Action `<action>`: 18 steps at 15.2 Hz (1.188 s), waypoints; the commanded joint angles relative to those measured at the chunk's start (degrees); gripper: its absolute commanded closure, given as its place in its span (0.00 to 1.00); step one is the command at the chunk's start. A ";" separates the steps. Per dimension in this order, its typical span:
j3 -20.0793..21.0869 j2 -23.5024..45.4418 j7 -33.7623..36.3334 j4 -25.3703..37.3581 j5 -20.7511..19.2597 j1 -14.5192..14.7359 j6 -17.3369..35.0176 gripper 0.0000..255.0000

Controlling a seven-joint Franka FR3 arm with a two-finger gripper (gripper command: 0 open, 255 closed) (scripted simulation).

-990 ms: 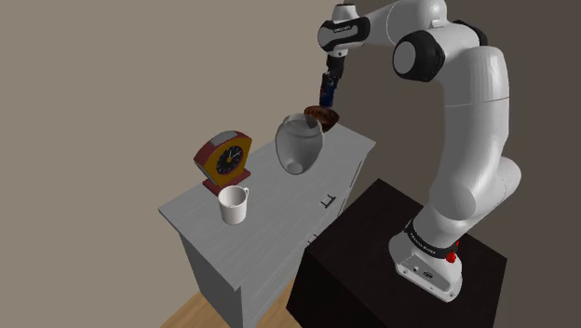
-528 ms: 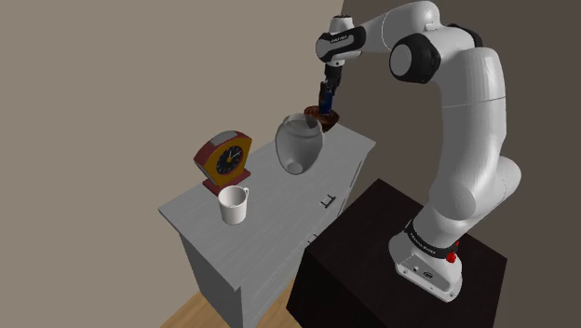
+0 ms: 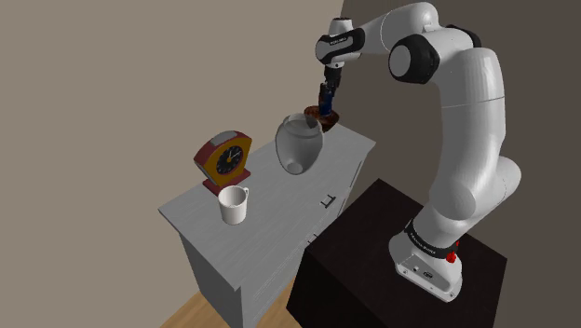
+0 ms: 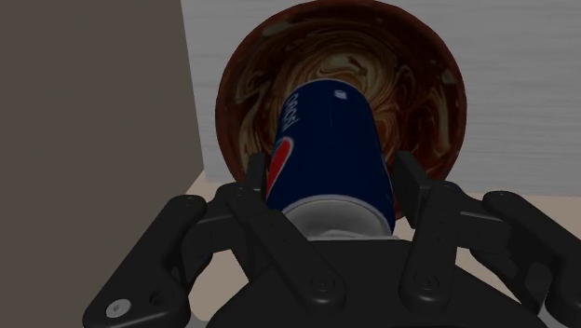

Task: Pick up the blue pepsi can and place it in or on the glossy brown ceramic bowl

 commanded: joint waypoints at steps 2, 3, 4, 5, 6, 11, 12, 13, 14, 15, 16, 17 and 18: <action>0.00 -0.02 0.00 0.01 0.00 0.00 0.01 0.00; 0.00 -0.02 0.00 0.01 0.00 0.00 0.01 0.00; 0.00 -0.03 0.00 0.01 0.00 0.00 0.01 0.00; 0.00 -0.03 0.00 0.01 0.00 0.00 0.01 0.00; 0.00 -0.03 0.00 0.01 0.00 0.00 0.01 0.00; -0.22 -2.62 0.24 3.17 -0.44 0.48 -5.74 0.00; -0.22 -2.63 0.24 3.16 -0.44 0.48 -5.74 0.00; -0.21 -2.62 0.24 3.17 -0.44 0.48 -5.74 0.00; -0.21 -2.62 0.24 3.17 -0.44 0.48 -5.74 0.00; -0.21 -2.62 0.24 3.17 -0.44 0.48 -5.74 0.00; -0.21 -2.62 0.24 3.17 -0.44 0.48 -5.74 0.00; -0.21 -2.62 0.24 3.17 -0.44 0.48 -5.74 0.00; -0.21 -2.62 0.24 3.17 -0.44 0.48 -5.74 0.00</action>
